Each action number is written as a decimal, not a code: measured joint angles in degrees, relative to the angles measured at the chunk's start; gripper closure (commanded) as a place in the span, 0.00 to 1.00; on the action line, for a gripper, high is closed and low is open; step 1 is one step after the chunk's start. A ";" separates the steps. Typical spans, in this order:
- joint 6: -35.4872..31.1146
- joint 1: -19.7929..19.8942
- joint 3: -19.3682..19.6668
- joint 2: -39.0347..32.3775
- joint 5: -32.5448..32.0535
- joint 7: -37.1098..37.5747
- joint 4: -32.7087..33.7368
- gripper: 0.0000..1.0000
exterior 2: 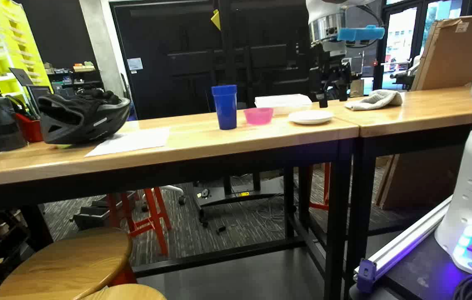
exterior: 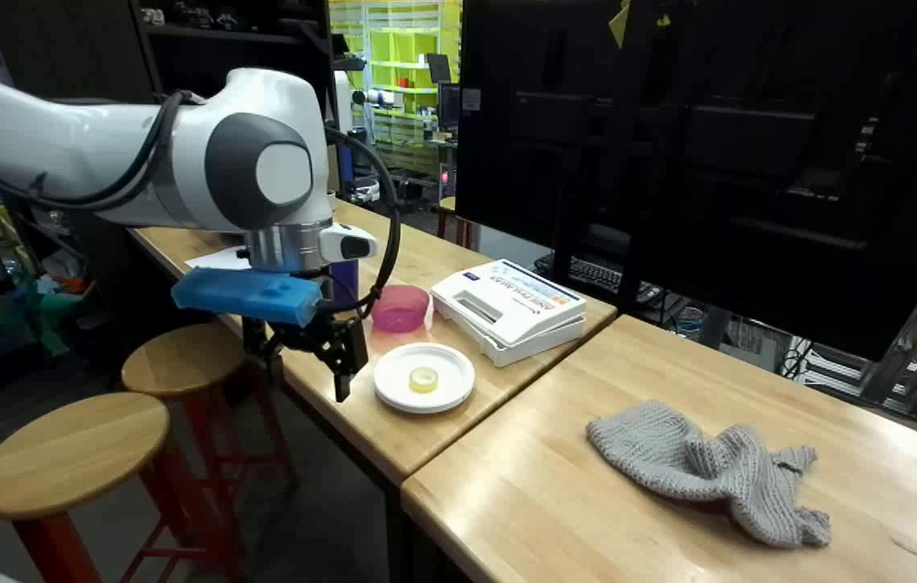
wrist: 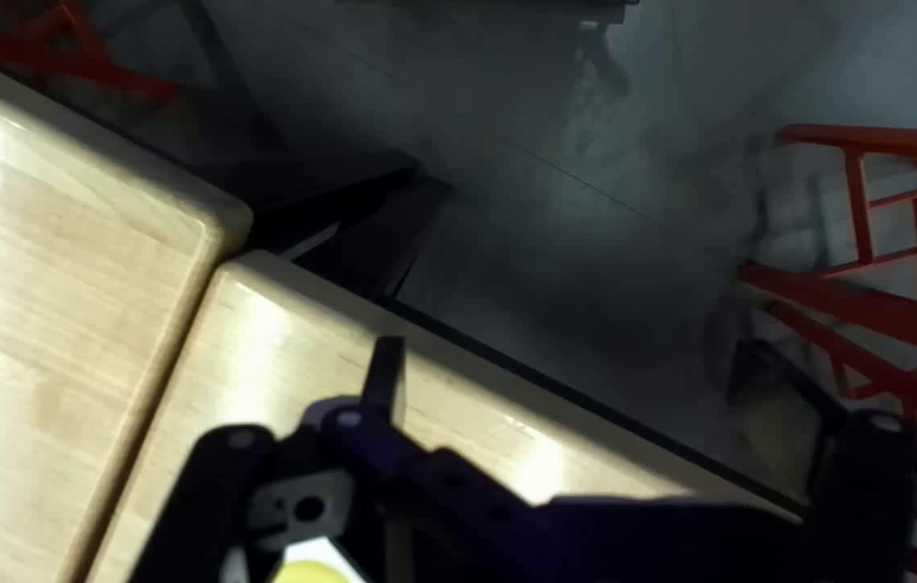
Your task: Remove the lid from the white tray
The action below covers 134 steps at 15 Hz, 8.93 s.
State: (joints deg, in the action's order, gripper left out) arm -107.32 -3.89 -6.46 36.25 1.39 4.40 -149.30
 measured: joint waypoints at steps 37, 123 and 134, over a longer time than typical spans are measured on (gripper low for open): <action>-36.22 -1.51 2.00 -10.00 -22.15 -26.24 2.23 0.00; -32.30 3.72 5.65 -41.74 -21.01 -47.90 28.38 0.00; -32.20 4.02 5.75 -41.83 -20.37 -47.67 27.26 0.94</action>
State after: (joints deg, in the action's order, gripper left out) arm -139.52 0.13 -0.71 -5.59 -18.98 -43.28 -122.04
